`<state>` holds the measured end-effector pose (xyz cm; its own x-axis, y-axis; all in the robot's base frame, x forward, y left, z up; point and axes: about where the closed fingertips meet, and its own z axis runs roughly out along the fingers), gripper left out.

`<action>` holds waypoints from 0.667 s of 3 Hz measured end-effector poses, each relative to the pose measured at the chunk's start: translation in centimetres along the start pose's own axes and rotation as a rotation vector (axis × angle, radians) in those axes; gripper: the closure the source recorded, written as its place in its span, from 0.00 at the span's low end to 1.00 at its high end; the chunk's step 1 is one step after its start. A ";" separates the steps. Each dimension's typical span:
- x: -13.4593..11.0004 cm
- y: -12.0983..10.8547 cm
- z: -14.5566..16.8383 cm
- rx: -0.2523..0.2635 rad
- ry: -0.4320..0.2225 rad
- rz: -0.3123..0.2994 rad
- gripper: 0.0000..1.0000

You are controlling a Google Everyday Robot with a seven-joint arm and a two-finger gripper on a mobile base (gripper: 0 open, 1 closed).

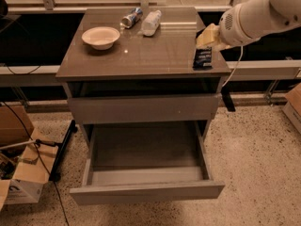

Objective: Pick rxbar blueberry from middle drawer and place on counter

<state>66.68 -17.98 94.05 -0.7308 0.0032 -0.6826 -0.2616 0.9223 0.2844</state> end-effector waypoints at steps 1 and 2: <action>0.1 0.0 1.4 0.019 -0.003 -0.006 1.00; -1.6 0.0 4.4 0.035 -0.046 -0.011 1.00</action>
Offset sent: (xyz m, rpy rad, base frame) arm 0.0974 0.0316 -0.0243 -0.0172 -0.1449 -0.0695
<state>70.58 -16.32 92.20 -0.6980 0.0099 -0.7161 -0.2471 0.9352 0.2538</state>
